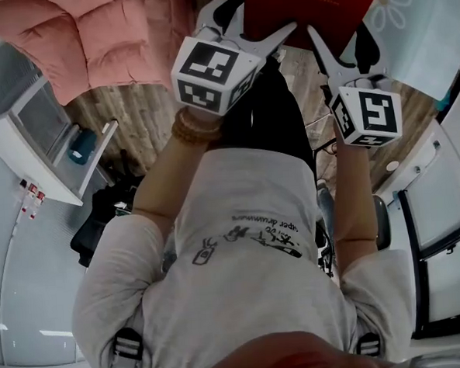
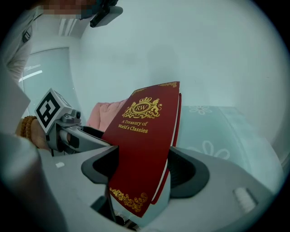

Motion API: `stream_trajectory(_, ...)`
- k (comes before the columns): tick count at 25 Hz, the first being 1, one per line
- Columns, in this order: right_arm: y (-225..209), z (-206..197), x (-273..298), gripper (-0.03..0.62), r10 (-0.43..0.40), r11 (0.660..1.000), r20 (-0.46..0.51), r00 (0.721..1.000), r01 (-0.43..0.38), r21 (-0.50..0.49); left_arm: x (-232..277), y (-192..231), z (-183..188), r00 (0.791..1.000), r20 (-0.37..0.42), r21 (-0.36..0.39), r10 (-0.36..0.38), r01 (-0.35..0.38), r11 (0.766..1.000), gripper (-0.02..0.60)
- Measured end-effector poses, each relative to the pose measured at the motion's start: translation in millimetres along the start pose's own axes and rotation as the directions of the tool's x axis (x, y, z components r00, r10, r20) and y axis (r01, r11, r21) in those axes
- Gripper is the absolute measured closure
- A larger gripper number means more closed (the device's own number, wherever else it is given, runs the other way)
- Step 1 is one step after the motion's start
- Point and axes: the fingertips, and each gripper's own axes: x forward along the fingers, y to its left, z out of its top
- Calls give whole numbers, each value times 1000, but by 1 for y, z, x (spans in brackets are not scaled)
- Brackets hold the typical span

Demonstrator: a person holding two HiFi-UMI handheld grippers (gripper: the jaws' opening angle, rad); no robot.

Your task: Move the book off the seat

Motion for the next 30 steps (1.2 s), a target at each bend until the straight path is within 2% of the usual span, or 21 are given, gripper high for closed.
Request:
stream_trajectory(11,-25,-20,42,244,25,999,-10,1000,-25,20,37,26,-15,999,0,-26,32,-32,999,212)
stream_trajectory(24,-45,-28,64,232,65,994,1,998,-65,89,60,41,-16,1000,16,-127,15,-13,992,207)
stream_trajectory(30,-45,-30,72,230,79,991,-7,997,-77,108,62,49,-18,1000,15,-142,15,-13,990,206)
